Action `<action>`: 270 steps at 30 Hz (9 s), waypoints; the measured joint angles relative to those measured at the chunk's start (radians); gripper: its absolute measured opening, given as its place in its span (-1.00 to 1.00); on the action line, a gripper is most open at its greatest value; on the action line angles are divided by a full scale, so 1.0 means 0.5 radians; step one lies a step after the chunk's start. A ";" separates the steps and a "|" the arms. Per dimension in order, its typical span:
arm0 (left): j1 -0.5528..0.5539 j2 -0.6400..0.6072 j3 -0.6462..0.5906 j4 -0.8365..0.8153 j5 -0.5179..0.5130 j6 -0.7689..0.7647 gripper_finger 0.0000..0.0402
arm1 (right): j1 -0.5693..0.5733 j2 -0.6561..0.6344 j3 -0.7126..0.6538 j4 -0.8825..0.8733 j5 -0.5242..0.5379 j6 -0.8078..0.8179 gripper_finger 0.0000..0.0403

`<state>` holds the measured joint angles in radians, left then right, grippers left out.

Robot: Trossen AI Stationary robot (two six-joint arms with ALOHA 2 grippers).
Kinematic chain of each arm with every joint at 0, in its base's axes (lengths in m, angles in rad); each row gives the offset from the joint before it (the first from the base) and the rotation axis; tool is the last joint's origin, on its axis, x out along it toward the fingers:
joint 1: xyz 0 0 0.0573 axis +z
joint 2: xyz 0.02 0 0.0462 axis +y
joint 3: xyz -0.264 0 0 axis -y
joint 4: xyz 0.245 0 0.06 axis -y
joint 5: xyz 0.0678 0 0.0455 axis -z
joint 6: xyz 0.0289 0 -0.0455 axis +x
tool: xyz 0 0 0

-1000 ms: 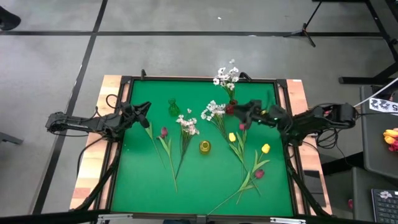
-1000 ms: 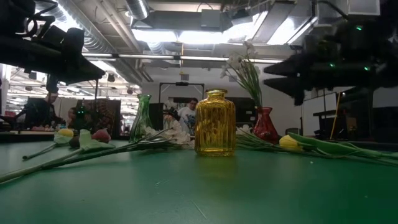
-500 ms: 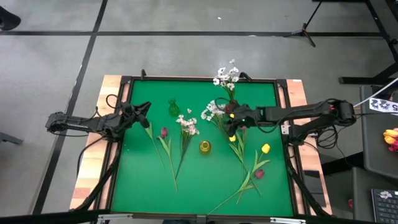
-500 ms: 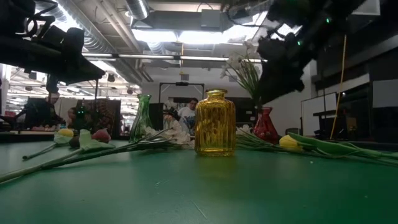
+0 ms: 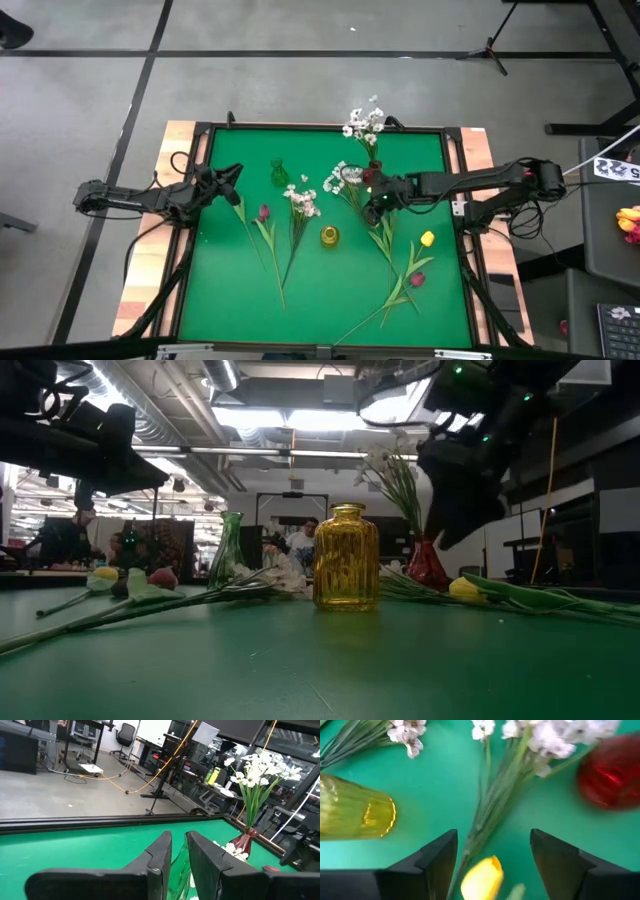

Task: Sort flowers into vase by color
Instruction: Put the right white flower into the red vase, then put the white flower into the red vase

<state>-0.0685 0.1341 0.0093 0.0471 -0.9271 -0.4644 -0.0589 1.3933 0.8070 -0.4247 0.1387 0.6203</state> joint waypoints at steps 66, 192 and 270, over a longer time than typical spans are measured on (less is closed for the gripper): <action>-0.004 0.012 0.000 0.000 -0.001 0.036 -0.70 | 0.001 0.532 0.546 0.329 0.248 -0.544 -0.96; -0.003 0.024 0.000 -0.002 -0.009 0.052 -0.70 | -0.668 0.129 -1.185 3.617 0.277 -1.301 -0.46; -0.004 0.579 0.382 0.054 1.018 -0.528 -0.70 | 0.092 -1.440 -1.185 1.409 0.175 -0.367 0.08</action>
<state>-0.0704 0.4235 0.2001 0.0743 -0.4181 -0.7285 -0.0128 0.6731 0.2146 0.2800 0.2260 0.4370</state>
